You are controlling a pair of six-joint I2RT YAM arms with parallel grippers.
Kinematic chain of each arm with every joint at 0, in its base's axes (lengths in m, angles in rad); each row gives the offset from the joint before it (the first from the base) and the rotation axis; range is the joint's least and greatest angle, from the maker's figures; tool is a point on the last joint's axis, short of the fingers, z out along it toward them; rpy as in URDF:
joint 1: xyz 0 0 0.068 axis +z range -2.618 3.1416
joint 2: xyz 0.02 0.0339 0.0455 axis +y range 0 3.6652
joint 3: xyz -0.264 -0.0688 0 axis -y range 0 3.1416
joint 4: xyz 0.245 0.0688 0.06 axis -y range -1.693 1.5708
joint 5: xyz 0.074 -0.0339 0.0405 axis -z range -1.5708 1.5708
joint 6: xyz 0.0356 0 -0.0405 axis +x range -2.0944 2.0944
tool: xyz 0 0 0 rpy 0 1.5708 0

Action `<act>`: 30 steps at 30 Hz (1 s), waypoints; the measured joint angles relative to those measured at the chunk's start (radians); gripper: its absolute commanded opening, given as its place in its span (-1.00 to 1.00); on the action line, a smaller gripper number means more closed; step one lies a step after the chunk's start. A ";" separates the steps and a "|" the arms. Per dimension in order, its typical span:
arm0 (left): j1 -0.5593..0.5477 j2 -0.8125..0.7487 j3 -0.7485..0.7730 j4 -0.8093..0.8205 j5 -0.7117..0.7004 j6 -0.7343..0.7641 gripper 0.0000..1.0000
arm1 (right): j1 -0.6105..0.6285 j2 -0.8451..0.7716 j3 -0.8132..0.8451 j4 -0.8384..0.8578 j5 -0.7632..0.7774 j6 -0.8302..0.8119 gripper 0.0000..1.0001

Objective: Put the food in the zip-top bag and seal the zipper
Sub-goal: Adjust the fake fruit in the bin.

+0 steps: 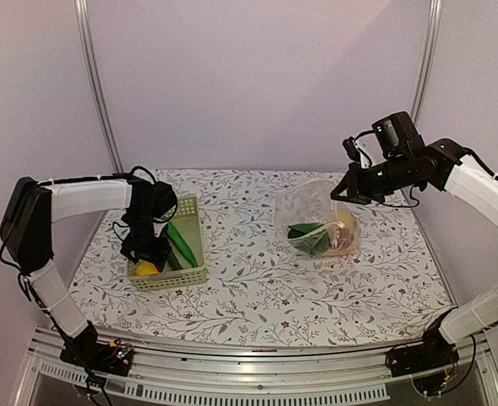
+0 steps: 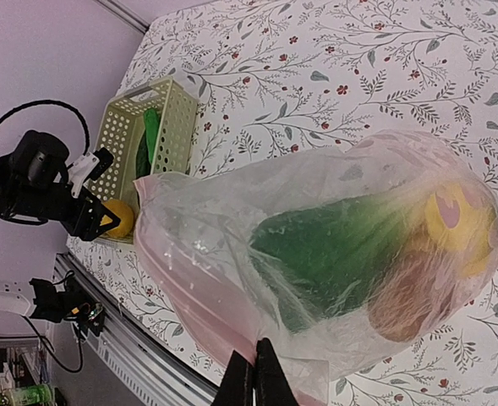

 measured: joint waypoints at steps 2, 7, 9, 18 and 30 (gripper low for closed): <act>-0.002 -0.010 -0.019 -0.004 0.011 -0.018 0.56 | 0.000 0.000 -0.003 0.000 0.000 -0.001 -1.00; -0.012 -0.010 -0.034 0.005 0.054 -0.048 0.41 | 0.000 0.000 -0.006 0.001 -0.002 -0.008 -1.00; -0.021 -0.008 -0.034 0.012 0.071 -0.056 0.31 | 0.000 0.000 -0.006 0.001 -0.002 -0.014 -1.00; -0.066 0.047 0.049 0.069 0.149 -0.080 0.14 | 0.000 0.022 -0.005 0.003 -0.015 -0.027 -1.00; -0.091 0.068 0.183 0.162 0.098 -0.097 0.64 | -0.001 0.023 -0.005 0.005 -0.013 -0.024 -1.00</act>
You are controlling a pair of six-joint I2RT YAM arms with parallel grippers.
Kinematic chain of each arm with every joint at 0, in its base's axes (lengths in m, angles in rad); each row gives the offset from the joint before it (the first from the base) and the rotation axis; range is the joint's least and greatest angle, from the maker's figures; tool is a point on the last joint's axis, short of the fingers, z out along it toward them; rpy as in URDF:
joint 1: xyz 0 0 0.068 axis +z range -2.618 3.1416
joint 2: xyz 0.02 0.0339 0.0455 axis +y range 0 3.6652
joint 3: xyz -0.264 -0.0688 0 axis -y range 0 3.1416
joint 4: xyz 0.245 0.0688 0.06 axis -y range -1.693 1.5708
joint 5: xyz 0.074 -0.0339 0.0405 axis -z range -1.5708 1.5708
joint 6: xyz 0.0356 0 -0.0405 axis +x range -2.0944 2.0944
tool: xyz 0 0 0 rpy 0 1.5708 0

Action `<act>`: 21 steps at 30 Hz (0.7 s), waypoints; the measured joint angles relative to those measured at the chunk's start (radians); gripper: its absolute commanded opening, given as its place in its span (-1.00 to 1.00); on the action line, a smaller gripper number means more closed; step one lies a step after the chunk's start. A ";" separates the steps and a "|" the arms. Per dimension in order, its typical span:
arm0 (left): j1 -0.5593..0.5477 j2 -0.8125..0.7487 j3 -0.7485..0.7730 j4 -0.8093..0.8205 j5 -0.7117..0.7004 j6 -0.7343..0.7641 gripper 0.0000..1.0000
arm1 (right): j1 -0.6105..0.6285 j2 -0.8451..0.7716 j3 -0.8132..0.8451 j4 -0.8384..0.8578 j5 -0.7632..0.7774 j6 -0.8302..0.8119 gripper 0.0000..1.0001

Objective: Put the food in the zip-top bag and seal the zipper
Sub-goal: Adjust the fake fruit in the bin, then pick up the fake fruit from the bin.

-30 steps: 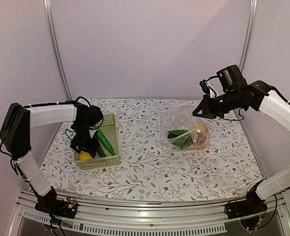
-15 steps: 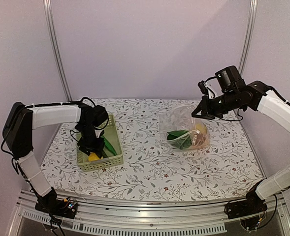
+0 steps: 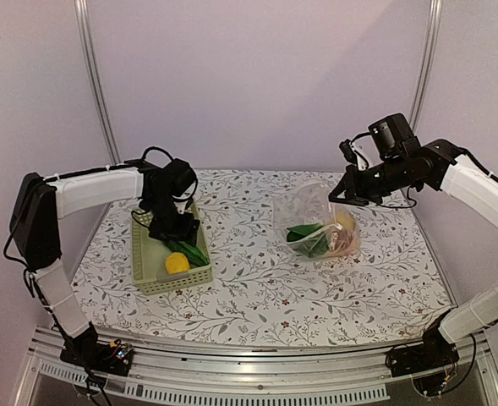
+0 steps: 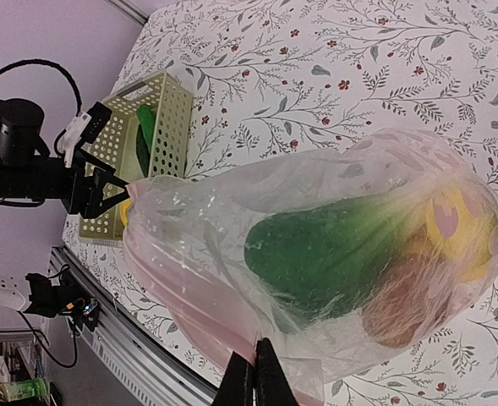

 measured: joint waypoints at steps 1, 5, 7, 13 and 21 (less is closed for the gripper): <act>0.000 -0.016 -0.008 -0.001 -0.010 -0.016 0.64 | 0.000 -0.002 0.000 0.000 0.002 0.001 -1.00; -0.001 -0.100 -0.080 0.010 -0.024 -0.128 0.65 | -0.001 -0.017 -0.005 0.002 0.006 0.003 -1.00; -0.003 -0.142 -0.132 0.032 -0.021 -0.188 0.65 | -0.002 -0.023 -0.008 0.002 0.009 0.004 -1.00; -0.015 -0.151 -0.250 0.134 0.045 -0.339 0.60 | -0.005 -0.023 -0.008 0.003 0.008 0.005 -1.00; -0.019 -0.102 -0.293 0.226 0.093 -0.441 0.37 | -0.005 -0.023 -0.008 0.003 0.008 0.005 -1.00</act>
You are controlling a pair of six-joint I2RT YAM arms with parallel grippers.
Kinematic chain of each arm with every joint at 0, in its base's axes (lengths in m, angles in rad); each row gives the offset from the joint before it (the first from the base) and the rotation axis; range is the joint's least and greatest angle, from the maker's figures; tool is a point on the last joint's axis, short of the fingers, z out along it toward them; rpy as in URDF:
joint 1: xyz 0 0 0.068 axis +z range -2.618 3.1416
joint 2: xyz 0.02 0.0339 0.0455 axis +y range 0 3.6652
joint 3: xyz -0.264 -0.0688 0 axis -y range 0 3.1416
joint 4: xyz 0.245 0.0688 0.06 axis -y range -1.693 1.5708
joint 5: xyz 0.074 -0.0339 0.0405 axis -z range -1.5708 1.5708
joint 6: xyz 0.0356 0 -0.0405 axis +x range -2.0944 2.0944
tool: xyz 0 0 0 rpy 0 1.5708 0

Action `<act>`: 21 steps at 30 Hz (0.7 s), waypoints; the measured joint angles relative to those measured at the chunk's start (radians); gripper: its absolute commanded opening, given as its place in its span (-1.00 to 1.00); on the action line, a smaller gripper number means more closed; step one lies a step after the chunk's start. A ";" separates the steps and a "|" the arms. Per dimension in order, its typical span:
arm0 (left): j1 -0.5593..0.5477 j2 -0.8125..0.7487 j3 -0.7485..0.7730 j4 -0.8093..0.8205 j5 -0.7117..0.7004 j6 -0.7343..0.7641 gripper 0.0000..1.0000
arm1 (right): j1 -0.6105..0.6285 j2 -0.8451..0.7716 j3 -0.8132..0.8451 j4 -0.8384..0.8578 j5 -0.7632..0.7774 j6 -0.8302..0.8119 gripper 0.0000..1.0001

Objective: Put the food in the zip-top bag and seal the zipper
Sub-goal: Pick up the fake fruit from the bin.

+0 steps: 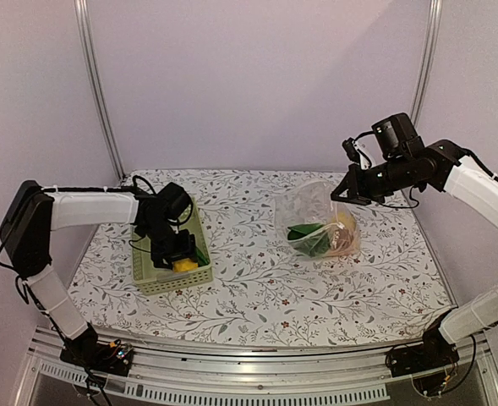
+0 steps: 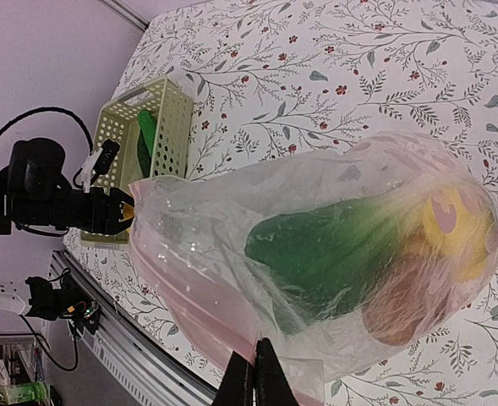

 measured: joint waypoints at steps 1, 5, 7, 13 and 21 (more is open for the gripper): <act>0.000 0.005 0.000 0.006 0.002 -0.005 0.30 | 0.000 0.000 0.000 0.000 0.000 0.000 -1.00; 0.000 0.020 0.001 0.020 0.009 -0.012 0.09 | 0.000 -0.002 -0.004 0.000 0.000 0.000 -1.00; 0.000 0.020 0.008 0.014 0.010 -0.012 0.02 | 0.000 -0.004 -0.007 -0.002 0.000 0.001 -1.00; -0.003 -0.059 0.072 -0.056 -0.008 -0.007 -0.02 | 0.000 -0.027 -0.011 -0.003 0.002 0.002 -1.00; -0.112 -0.209 0.285 0.080 -0.013 0.061 -0.09 | 0.000 -0.051 -0.011 -0.013 0.002 0.010 -1.00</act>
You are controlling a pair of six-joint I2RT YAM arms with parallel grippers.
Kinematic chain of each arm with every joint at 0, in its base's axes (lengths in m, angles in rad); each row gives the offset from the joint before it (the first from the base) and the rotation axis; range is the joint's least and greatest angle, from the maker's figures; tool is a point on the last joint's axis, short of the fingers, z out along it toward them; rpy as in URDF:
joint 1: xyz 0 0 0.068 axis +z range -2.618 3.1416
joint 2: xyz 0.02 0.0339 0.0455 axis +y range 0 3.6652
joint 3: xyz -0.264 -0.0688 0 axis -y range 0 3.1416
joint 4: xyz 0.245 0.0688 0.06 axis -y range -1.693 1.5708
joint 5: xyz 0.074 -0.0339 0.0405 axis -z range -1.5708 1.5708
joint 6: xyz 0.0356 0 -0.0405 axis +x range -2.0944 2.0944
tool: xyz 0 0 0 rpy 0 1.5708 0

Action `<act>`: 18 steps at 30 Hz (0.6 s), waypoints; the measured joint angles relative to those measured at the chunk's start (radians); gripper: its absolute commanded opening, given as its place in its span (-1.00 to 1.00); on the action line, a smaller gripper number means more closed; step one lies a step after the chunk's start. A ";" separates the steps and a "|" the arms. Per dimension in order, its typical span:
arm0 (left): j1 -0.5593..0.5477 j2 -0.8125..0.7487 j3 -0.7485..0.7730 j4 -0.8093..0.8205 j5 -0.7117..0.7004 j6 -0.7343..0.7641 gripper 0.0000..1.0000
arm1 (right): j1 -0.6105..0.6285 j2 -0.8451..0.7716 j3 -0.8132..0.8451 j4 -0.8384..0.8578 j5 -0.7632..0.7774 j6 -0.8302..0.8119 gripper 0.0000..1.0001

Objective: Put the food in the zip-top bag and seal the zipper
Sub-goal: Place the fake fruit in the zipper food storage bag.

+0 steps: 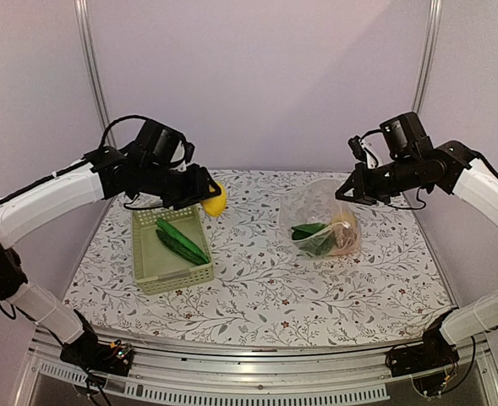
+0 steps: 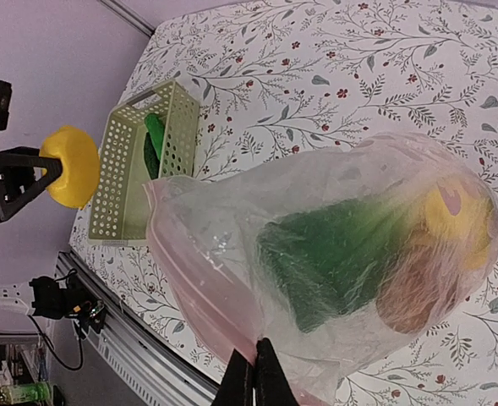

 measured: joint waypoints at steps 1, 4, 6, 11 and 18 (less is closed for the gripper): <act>-0.020 0.002 0.012 0.037 0.005 0.018 -0.09 | 0.000 0.000 0.000 -0.003 -0.002 0.002 -1.00; -0.100 0.037 0.063 0.158 0.025 0.100 -0.11 | 0.000 0.013 0.020 -0.030 -0.013 0.003 -1.00; -0.150 0.074 0.104 0.224 0.039 0.154 -0.12 | 0.000 0.032 0.056 -0.044 -0.020 0.006 -1.00; -0.257 0.171 0.213 0.351 0.084 0.278 -0.17 | 0.000 0.063 0.127 -0.050 -0.032 0.014 -1.00; -0.320 0.293 0.313 0.401 0.104 0.366 -0.17 | 0.000 0.065 0.138 -0.051 -0.074 0.051 -1.00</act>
